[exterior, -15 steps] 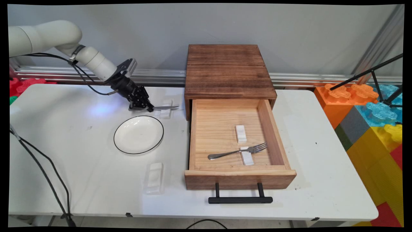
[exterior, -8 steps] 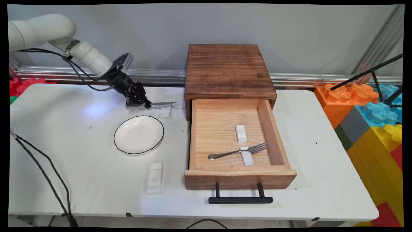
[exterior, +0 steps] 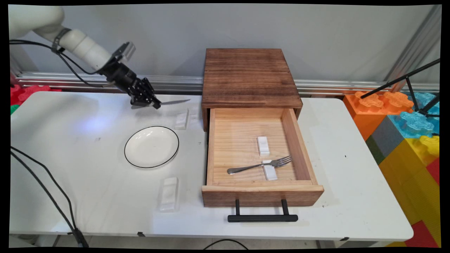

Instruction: Place the picked object into the drawer

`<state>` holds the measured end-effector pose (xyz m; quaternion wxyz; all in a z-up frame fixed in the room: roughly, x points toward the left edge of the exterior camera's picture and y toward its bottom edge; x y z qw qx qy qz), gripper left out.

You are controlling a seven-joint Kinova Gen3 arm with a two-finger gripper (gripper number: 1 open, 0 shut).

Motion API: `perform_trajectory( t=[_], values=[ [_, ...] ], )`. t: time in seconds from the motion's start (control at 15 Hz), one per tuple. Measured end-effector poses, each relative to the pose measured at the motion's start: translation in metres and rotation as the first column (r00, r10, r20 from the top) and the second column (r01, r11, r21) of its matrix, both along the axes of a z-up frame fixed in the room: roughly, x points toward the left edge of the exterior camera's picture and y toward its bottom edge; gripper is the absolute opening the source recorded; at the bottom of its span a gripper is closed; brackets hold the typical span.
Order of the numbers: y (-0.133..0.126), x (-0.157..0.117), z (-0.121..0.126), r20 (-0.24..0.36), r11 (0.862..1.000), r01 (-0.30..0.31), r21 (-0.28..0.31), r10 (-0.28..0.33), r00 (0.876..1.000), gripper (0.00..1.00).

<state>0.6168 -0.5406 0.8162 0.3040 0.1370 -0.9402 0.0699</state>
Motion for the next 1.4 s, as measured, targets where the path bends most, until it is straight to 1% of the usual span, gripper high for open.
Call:
perform_trajectory(
  t=[0.4, 0.6, 0.8, 1.0, 1.4],
  values=[
    [0.019, -0.014, 0.048, -0.075, 1.000, 0.012, -0.008, -0.013, 0.997, 0.00],
    [0.029, -0.025, 0.073, -0.108, 1.000, 0.018, -0.012, -0.019, 0.994, 0.00],
    [0.041, -0.042, 0.098, -0.132, 1.000, 0.022, -0.015, -0.024, 0.991, 0.00],
    [0.050, -0.068, 0.115, -0.127, 1.000, 0.023, -0.009, -0.024, 0.992, 0.00],
    [0.065, -0.145, 0.134, -0.093, 1.000, 0.015, 0.008, -0.014, 0.996, 0.00]
  ],
)
